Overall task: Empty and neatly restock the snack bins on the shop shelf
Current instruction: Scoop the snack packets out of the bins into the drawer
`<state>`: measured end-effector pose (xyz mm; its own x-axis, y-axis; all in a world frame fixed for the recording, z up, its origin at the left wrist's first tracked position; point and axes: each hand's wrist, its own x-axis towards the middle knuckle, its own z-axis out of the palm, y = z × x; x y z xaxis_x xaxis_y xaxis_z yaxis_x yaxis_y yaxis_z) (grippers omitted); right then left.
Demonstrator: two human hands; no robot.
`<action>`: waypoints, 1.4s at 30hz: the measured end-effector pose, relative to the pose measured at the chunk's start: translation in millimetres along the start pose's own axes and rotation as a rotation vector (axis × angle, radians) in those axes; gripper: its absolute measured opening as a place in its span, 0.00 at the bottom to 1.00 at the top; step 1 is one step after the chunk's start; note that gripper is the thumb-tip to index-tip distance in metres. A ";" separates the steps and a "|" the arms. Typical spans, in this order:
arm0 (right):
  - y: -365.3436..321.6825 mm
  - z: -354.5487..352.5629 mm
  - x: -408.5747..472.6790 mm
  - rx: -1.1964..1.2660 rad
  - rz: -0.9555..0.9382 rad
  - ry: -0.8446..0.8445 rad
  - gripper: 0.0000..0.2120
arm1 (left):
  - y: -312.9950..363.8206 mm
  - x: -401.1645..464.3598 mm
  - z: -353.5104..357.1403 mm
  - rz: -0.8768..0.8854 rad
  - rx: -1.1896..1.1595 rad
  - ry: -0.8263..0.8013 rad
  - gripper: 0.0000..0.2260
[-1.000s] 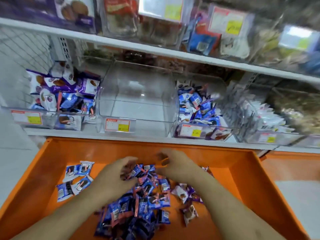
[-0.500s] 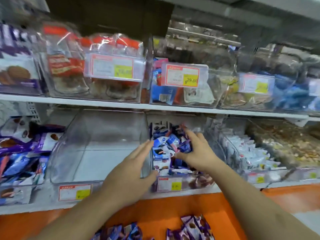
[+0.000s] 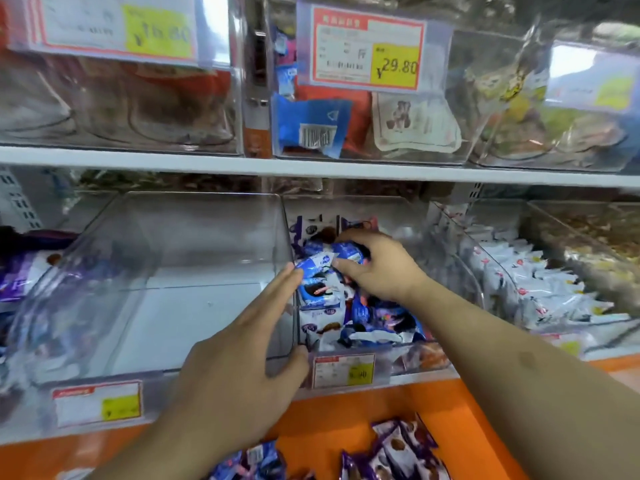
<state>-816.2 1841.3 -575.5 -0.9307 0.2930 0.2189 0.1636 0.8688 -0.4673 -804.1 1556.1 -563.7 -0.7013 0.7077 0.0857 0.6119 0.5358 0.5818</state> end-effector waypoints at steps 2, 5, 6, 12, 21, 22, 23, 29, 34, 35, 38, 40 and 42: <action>-3.0 -3.3 -6.9 -0.013 -0.004 0.099 0.17 | 2.1 -0.5 0.8 0.004 0.006 0.004 0.39; -8.2 -18.4 -19.6 0.064 0.049 0.219 0.16 | 1.5 -1.5 1.5 -0.002 -0.011 0.005 0.39; -10.5 -25.2 -25.8 0.138 0.079 0.240 0.14 | 0.0 -1.5 2.6 -0.001 -0.006 0.012 0.39; -42.3 -70.2 -96.3 0.504 0.101 0.218 0.03 | -5.8 -3.2 0.8 0.093 -0.121 0.062 0.39; -120.5 -29.8 -198.9 0.864 0.145 -0.318 0.04 | 3.1 -90.1 -30.8 -0.041 -0.692 0.056 0.18; -127.9 -16.6 -204.3 0.864 0.192 -0.389 0.07 | -6.8 -103.6 -30.1 -0.099 -0.689 0.068 0.11; -134.7 -2.6 -209.1 0.879 0.256 -0.448 0.07 | -20.6 -118.5 -27.3 -0.165 -0.688 0.078 0.07; -150.2 77.7 -240.0 0.570 0.406 -0.638 0.18 | -99.5 -187.8 -2.4 -0.433 -0.565 0.110 0.06; -166.2 121.3 -255.0 0.590 0.495 -0.779 0.22 | -145.4 -209.7 -0.1 -0.490 -0.428 0.086 0.05; -164.0 130.2 -256.7 0.546 0.502 -0.790 0.25 | -153.5 -212.4 -1.5 -0.502 -0.408 0.094 0.06; -156.9 151.2 -260.3 0.421 0.485 -0.823 0.31 | -175.5 -220.3 -7.0 -0.512 -0.320 0.098 0.07; -154.3 160.6 -259.0 0.331 0.431 -0.845 0.31 | -192.1 -227.6 -10.3 -0.515 -0.185 0.100 0.08; -155.9 165.2 -253.5 0.283 0.403 -0.841 0.32 | -210.5 -235.2 -13.1 -0.555 -0.085 0.125 0.10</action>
<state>-659.8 1565.7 -699.6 -0.7696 0.0710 -0.6346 0.5388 0.6056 -0.5856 -772.7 1270.8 -695.7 -0.9501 0.2681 -0.1593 0.1114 0.7688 0.6297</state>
